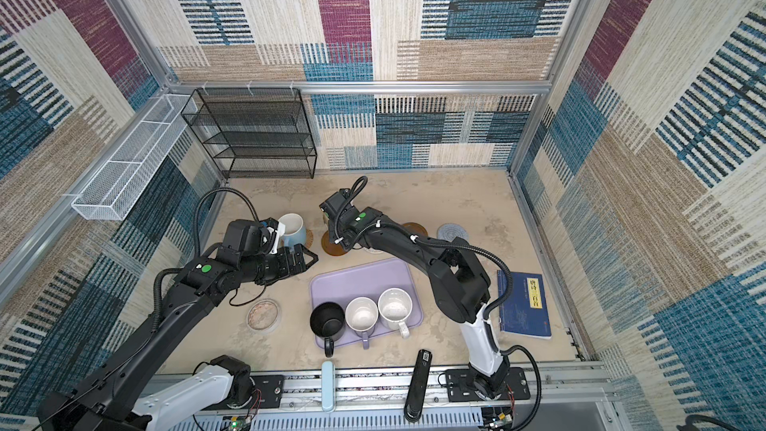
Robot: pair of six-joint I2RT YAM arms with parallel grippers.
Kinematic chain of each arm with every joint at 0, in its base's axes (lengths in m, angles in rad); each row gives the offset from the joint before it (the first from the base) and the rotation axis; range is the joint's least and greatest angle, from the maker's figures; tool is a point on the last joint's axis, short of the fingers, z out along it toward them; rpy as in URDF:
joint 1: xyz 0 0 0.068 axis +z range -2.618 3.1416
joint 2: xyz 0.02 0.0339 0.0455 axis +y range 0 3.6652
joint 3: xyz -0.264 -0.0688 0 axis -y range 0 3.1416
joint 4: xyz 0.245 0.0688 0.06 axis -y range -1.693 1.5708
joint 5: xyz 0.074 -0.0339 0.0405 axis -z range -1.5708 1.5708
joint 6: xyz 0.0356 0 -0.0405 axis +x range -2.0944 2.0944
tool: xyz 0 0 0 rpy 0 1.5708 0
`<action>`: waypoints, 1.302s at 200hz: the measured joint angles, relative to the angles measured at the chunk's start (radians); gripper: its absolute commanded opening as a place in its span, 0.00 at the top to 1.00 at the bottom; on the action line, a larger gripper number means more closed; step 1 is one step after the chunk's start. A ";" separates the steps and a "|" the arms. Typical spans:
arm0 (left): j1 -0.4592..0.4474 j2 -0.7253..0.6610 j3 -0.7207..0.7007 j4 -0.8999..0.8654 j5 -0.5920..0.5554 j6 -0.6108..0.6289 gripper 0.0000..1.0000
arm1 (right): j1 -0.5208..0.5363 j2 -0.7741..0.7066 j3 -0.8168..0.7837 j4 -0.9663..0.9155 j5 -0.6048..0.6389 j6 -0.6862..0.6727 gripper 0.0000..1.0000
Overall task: Place cups on coasters
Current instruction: Place the cup on the coaster.
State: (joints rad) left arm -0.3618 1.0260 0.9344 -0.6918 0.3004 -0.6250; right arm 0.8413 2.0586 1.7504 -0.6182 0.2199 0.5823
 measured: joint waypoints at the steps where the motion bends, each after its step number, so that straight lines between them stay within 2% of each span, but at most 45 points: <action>1: 0.000 0.000 -0.001 0.000 -0.002 0.000 0.03 | 0.000 0.001 0.001 0.000 0.000 0.000 1.00; 145: 0.002 -0.013 -0.091 0.031 -0.002 -0.030 0.04 | 0.049 0.097 -0.002 0.023 0.069 0.011 1.00; 165: 0.002 -0.018 -0.097 0.035 -0.001 -0.031 0.04 | 0.061 0.097 -0.026 0.038 0.077 0.018 0.93; 207: 0.002 -0.027 -0.106 0.039 -0.001 -0.033 0.04 | 0.073 0.095 -0.054 0.043 0.079 0.029 0.91; 224: 0.002 -0.027 -0.108 0.044 -0.001 -0.034 0.04 | 0.073 0.093 -0.054 0.041 0.080 0.030 0.86; 237: 0.002 -0.027 -0.109 0.049 -0.001 -0.034 0.04 | 0.073 0.093 -0.054 0.039 0.078 0.029 0.78; 260: 0.002 -0.024 -0.109 0.051 0.000 -0.034 0.05 | 0.073 0.096 -0.050 0.030 0.065 0.029 0.72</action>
State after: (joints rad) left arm -0.3603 1.0016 0.8253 -0.6403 0.3000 -0.6586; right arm 0.9142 2.1544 1.7000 -0.5880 0.2852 0.6117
